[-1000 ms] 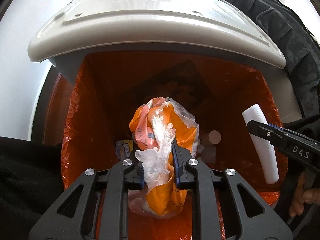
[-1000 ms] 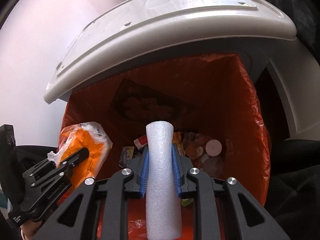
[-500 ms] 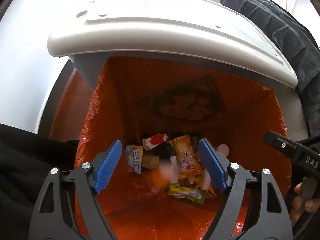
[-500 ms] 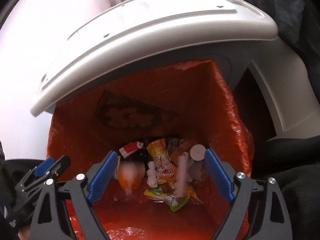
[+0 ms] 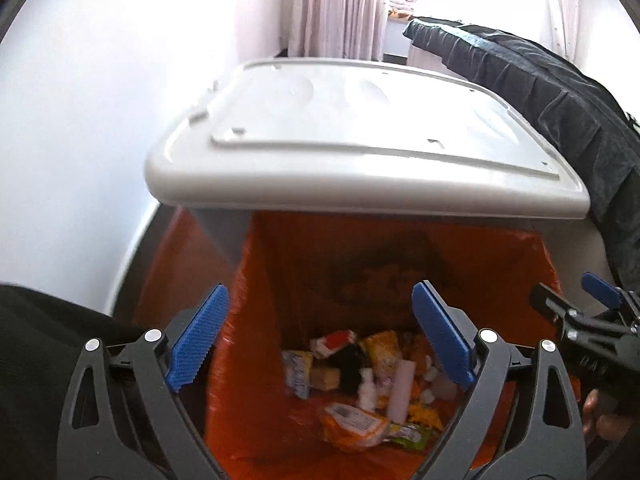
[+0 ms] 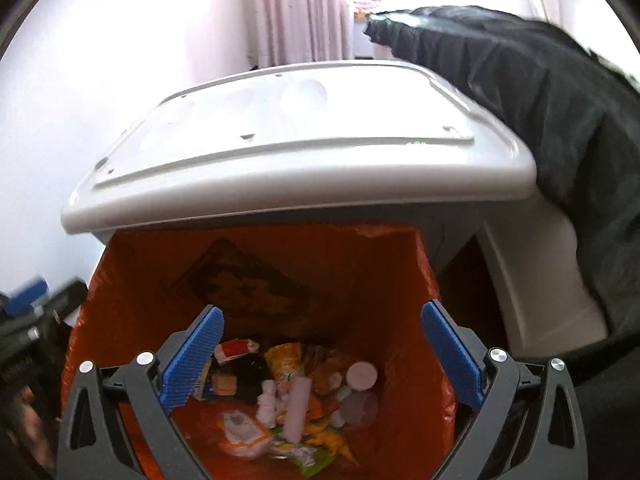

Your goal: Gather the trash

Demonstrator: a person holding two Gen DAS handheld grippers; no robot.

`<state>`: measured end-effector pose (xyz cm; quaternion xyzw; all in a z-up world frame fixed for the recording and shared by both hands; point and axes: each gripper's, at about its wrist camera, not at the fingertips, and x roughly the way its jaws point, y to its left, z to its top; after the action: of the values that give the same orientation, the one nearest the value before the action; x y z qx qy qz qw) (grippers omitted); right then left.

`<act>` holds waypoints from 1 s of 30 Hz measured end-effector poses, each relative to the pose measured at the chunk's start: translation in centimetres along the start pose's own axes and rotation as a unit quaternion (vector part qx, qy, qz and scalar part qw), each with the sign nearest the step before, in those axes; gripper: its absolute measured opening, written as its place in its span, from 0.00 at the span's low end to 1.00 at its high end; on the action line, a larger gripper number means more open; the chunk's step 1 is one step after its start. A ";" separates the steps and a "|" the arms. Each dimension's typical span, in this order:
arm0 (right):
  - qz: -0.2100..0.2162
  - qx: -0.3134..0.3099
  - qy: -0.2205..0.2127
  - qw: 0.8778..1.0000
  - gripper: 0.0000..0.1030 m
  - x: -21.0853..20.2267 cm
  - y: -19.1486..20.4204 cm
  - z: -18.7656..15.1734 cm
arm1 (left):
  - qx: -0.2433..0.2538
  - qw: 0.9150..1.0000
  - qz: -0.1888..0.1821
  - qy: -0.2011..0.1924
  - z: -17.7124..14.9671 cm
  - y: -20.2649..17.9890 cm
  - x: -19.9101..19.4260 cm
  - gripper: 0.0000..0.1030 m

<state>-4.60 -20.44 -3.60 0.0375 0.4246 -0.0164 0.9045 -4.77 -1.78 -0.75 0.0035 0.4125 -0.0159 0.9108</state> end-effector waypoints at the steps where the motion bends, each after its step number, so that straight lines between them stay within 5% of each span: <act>1: -0.002 -0.002 -0.004 1.000 0.95 -0.1 0.0 0.1 | 0.002 1.000 0.002 -0.004 0.3 0.0 -0.2 0.88; 17: -0.035 -0.046 -0.105 0.993 0.95 -3.1 2.0 0.7 | -0.053 0.997 0.011 -0.046 2.1 2.4 -2.5 0.89; 30: -0.033 -0.049 -0.107 0.993 0.95 -2.9 2.6 0.7 | -0.060 0.998 0.025 -0.026 1.6 3.2 -1.2 0.89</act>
<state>-5.75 -17.94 -0.81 -0.0228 0.3270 -0.0291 0.9443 -4.22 1.46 1.17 -0.0415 0.3888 0.0314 0.9198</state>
